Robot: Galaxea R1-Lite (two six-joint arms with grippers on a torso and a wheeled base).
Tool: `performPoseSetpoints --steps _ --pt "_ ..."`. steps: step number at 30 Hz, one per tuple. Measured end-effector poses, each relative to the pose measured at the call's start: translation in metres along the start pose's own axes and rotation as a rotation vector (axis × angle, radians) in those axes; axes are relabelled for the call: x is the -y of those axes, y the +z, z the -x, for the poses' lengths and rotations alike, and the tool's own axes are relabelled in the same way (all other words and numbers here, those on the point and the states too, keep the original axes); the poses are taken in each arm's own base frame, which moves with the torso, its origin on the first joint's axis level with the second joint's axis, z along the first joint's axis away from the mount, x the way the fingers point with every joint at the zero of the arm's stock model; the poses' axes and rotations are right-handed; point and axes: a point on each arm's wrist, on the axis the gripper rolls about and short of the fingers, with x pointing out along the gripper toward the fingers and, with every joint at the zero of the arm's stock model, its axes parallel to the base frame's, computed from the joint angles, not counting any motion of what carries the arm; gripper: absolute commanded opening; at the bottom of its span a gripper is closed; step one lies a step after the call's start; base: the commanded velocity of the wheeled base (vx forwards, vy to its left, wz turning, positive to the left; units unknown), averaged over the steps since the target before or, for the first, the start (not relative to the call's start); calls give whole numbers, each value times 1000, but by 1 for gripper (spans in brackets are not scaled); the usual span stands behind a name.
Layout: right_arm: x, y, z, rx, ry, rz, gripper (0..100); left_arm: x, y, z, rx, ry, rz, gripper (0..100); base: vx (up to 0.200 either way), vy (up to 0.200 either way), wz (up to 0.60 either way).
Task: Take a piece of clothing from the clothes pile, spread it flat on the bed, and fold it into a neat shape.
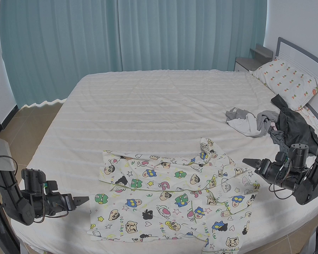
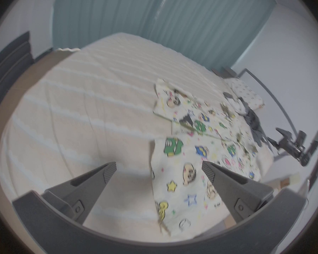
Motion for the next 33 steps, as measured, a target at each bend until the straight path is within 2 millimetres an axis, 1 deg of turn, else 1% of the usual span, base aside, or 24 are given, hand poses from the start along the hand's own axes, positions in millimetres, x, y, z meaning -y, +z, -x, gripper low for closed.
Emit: performPoseSetpoints --steps 3,5,8,12,15,20,26,32,33 --pt "-7 11 -13 4 -10 -9 100 20 7 -2 52 -11 62 100 0 0 0" --pt "-12 18 -20 8 -12 -33 100 30 11 -3 78 -30 99 100 0 0 0" --pt "-23 28 -34 -7 -15 -130 100 46 22 -7 134 -64 121 100 0 0 0" --pt "-37 35 -48 -4 4 -167 100 60 39 -15 206 -70 131 100 0 0 0" --pt "-45 44 -65 41 5 -176 100 69 45 -20 237 -79 187 100 0 0 0" --pt "-45 47 -89 43 -35 -197 100 79 46 -23 254 -109 328 100 0 0 0" --pt "-42 49 -111 7 -68 -211 100 87 44 -23 260 -127 341 100 0 0 0" --pt "-36 49 -128 -19 -94 -207 100 89 42 -23 255 -136 385 100 200 0 0" --pt "-35 48 -130 -22 -98 -200 100 89 42 -23 255 -134 385 100 0 0 0"
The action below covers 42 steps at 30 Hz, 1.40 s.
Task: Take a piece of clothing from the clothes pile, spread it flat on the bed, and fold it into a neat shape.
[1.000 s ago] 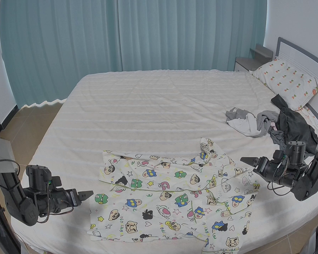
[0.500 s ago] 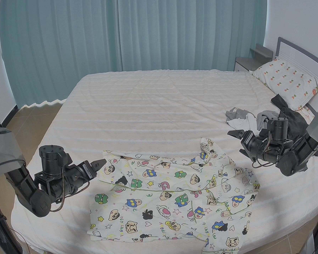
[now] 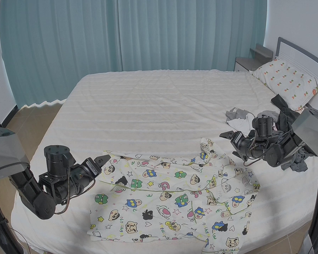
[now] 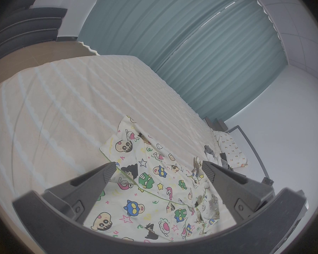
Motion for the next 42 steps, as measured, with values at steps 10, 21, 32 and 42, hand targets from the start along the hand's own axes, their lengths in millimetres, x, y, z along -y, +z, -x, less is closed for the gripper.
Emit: performPoseSetpoints --steps 10,21,32,42 --pt "13 -1 -18 -11 -30 42 100 -1 -2 -2 -1 12 4 100 0 0 0" --pt "23 1 -44 -34 -62 78 100 -5 -7 -2 -20 27 1 100 0 0 0" --pt "47 2 -77 -42 -88 152 100 -9 -11 -1 -34 44 3 100 0 0 0" --pt "64 -6 -95 -82 -80 155 0 -10 -12 -2 -30 38 4 100 0 0 0"
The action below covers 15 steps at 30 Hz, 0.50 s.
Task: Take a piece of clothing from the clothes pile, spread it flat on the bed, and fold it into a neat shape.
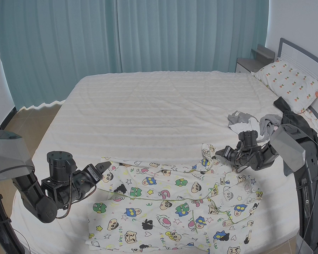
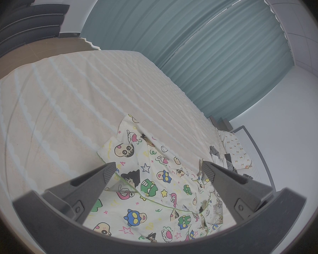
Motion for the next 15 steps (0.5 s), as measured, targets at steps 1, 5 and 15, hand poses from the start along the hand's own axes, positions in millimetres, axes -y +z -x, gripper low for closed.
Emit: performPoseSetpoints --steps 1,5,15 --pt "1 -1 -1 -1 2 2 0 0 0 0 -1 1 0 100 0 0 0" --pt "6 0 -4 6 0 -2 0 -1 -1 -1 -4 5 0 100 0 0 0" --pt "20 27 9 134 -27 -30 0 -3 -2 -2 -9 12 1 100 0 0 0"
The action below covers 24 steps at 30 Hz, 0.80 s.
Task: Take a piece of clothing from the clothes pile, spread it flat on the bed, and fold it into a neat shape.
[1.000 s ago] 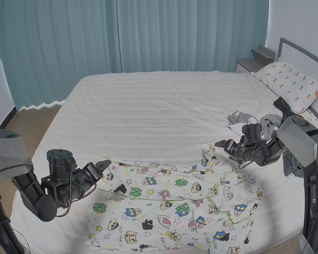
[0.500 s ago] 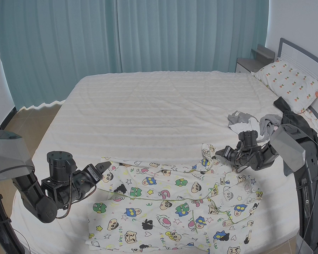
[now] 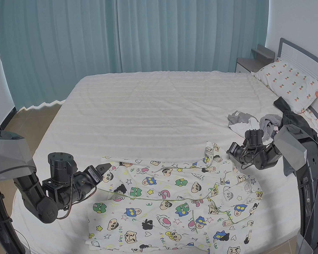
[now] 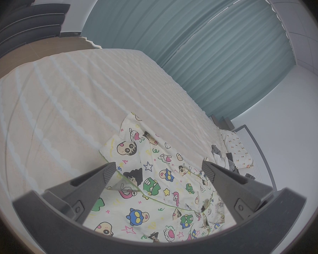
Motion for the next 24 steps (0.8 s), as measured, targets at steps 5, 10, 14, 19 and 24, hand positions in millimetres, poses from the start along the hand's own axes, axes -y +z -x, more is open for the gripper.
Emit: performPoseSetpoints --steps 5,10,14,19,24 --pt "4 1 4 16 -35 -5 0 0 0 0 0 0 0 100 0 0 0" --pt "5 2 7 24 -24 -7 0 0 0 0 0 0 0 100 0 0 0" --pt "-1 0 10 28 21 12 100 0 0 0 0 -1 0 100 0 0 0" --pt "-5 -4 13 18 65 32 100 0 0 0 -1 0 0 100 0 0 0" --pt "-4 -10 9 1 71 75 100 0 0 0 -1 0 2 100 0 0 0"
